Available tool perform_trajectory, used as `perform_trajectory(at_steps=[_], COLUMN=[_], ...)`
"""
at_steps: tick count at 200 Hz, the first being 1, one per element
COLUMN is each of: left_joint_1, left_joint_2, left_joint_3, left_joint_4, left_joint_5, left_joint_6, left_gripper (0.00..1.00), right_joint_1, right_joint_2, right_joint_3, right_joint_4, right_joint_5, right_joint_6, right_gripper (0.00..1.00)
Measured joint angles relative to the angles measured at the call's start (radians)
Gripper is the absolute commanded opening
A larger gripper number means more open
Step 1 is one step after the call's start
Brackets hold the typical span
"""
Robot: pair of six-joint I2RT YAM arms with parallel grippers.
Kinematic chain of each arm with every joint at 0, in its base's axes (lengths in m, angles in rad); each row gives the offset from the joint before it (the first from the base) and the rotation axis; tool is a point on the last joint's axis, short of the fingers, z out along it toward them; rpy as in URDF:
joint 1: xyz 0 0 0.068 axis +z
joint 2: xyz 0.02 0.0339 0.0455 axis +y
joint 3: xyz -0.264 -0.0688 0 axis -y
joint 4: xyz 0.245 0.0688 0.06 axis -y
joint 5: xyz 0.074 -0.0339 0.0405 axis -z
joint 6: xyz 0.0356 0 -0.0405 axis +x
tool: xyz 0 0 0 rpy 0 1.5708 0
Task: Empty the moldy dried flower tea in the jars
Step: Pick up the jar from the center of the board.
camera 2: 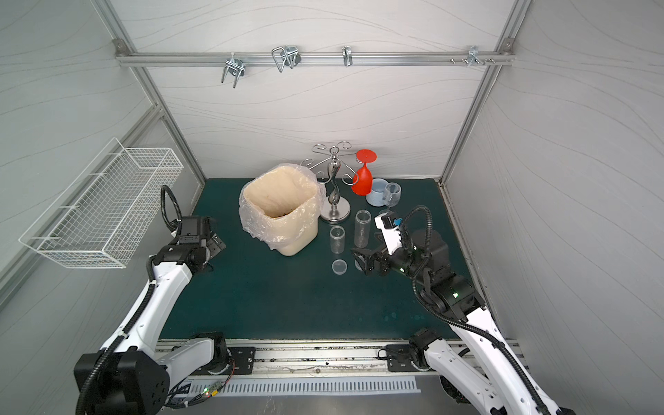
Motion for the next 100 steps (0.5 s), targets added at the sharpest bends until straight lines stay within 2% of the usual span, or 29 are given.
perform_trajectory(at_steps=[59,100], left_joint_1=[0.001,0.001], left_joint_2=[-0.012,0.042], left_joint_3=[-0.224,-0.266], left_joint_4=[0.343,0.502], left_joint_5=[-0.13,-0.193], left_joint_6=[0.048,0.09], left_gripper=[0.97,0.99], right_joint_1=[0.0,0.0], right_joint_2=[-0.021,0.021], right_joint_3=[-0.088,-0.122], right_joint_4=[0.136,0.218], right_joint_5=[-0.058,-0.1], right_joint_6=[0.035,0.057], right_gripper=[0.99,0.99])
